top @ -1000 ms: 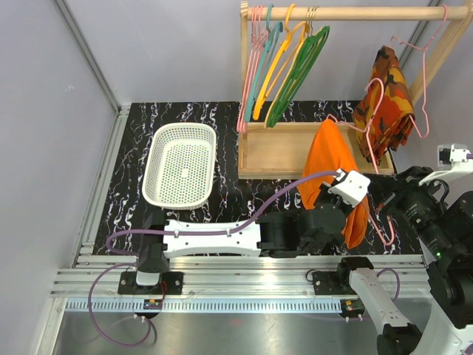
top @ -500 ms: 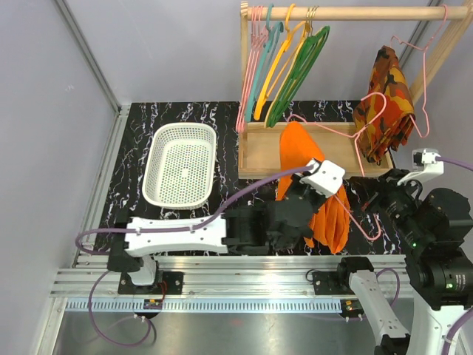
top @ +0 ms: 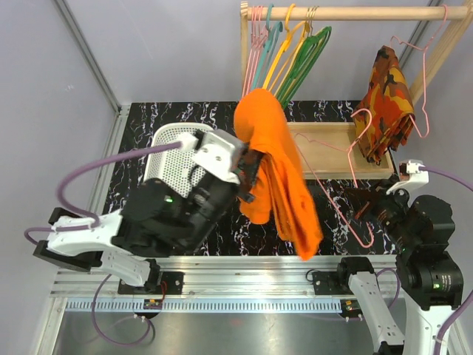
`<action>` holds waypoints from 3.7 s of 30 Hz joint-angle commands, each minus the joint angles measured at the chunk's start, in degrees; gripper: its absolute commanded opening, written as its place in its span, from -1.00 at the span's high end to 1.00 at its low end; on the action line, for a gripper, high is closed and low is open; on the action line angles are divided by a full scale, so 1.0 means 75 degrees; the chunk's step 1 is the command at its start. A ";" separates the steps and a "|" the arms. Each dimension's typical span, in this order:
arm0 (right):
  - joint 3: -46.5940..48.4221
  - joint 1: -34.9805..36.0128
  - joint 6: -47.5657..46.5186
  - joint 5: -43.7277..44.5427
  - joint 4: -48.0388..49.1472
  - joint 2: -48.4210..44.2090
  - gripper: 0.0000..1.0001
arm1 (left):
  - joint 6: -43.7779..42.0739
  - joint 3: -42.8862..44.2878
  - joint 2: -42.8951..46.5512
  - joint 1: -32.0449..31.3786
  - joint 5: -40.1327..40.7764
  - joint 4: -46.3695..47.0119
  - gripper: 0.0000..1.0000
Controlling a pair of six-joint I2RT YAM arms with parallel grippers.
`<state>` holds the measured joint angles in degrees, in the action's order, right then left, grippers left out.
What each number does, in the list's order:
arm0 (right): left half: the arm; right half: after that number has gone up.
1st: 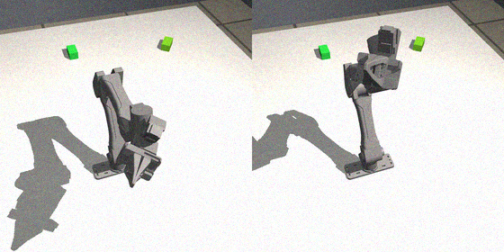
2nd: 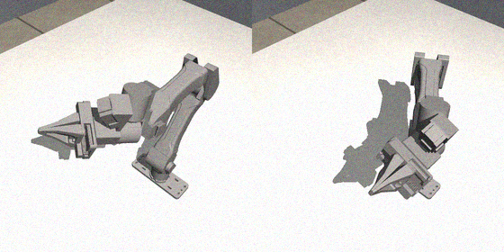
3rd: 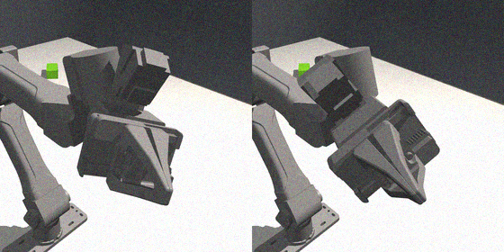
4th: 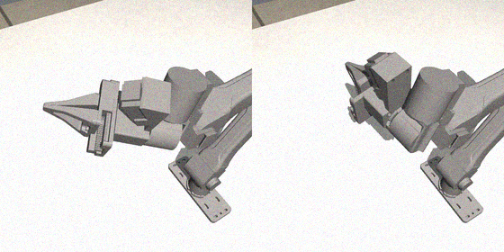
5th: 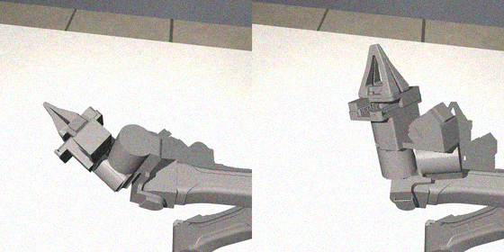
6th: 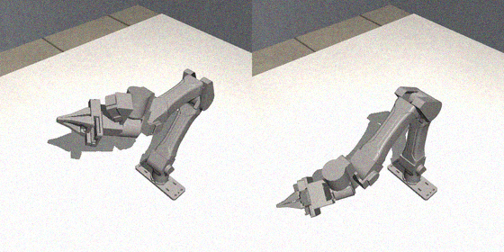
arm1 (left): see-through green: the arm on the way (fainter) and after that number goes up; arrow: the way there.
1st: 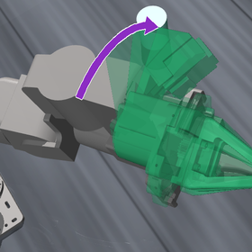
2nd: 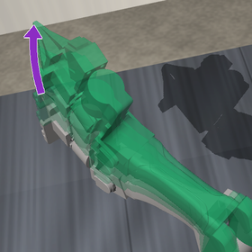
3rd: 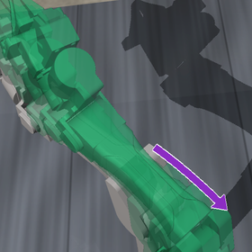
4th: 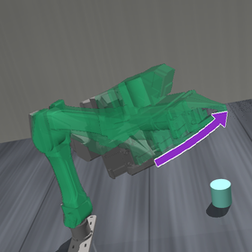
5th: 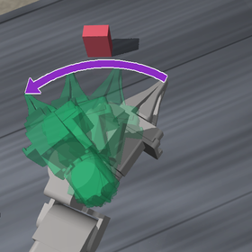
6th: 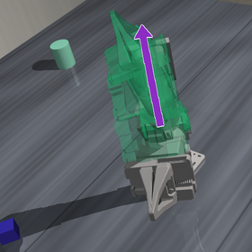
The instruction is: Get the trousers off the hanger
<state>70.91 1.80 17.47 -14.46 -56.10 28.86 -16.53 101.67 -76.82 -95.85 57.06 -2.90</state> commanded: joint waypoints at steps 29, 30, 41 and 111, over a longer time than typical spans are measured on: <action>0.0236 0.0041 -0.0279 0.0651 0.0975 0.0265 1.00 | 0.1312 -0.2198 0.2554 0.6426 -0.1020 -0.1993 1.00; 0.0213 0.0041 -0.0291 0.0639 0.0987 0.0265 1.00 | 0.1465 -0.2316 0.2589 0.6963 -0.1126 -0.1981 1.00; 0.0189 0.0041 -0.0268 0.0522 0.1104 0.0195 1.00 | 0.0706 -0.3348 0.3151 0.8644 -0.0659 -0.1583 1.00; 0.0012 0.0041 -0.0584 -0.0147 0.1081 0.0112 1.00 | 0.5989 -0.4633 -0.1534 1.1222 -0.8123 -0.3682 -0.77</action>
<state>67.26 1.87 15.05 -14.74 -49.84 28.51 24.47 74.72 -85.34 -11.62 -2.33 -34.37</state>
